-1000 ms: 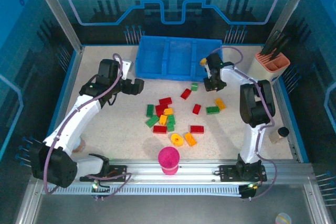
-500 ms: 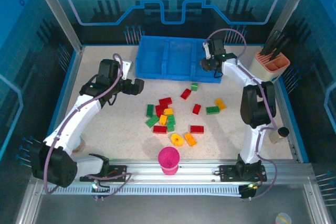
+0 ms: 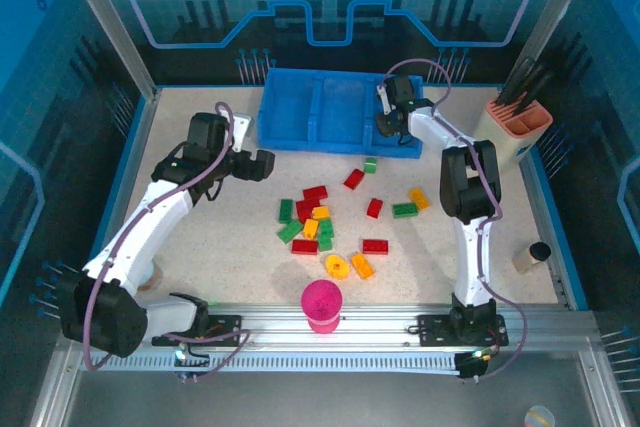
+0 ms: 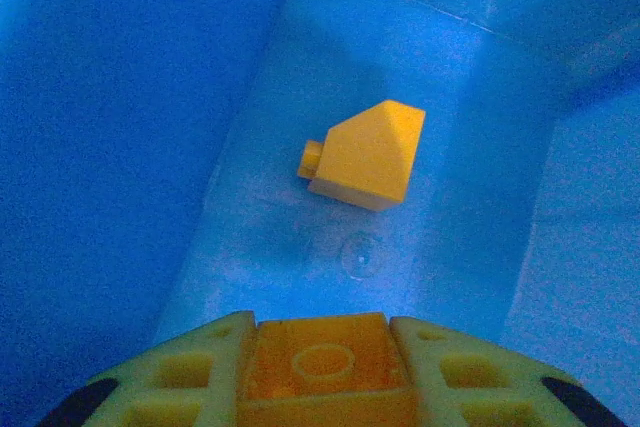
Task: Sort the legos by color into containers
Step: Place the lego in the container.
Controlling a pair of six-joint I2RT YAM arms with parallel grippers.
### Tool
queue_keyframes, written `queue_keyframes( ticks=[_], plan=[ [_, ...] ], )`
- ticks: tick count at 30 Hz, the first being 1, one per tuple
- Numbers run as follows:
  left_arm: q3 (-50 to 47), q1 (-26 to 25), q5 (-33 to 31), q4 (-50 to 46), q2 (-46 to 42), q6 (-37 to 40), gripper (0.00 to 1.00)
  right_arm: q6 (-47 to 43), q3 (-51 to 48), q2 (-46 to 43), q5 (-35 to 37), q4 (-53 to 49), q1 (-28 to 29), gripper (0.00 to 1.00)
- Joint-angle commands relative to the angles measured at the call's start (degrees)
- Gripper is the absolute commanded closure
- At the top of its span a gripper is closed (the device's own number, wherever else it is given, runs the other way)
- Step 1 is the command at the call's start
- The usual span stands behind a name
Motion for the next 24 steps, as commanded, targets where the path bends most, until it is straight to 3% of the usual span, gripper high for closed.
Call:
queue_keyframes(
  ticks=[1, 12, 24],
  plan=[
    [0.6, -0.3, 1.4, -0.4, 1.1, 1.2, 0.01, -0.7, 1.6, -0.1, 0.8, -0.4, -0.1, 0.68],
    [0.6, -0.3, 2.4, -0.7, -0.1, 1.3, 0.01, -0.3, -1.3, -6.2, -1.0, -2.3, 0.0, 0.49],
    [-0.2, -0.3, 3.8, -0.1, -2.6, 1.0, 0.01, 2.8, -18.0, -22.9, 0.0, -6.1, 1.6, 0.49]
  ],
)
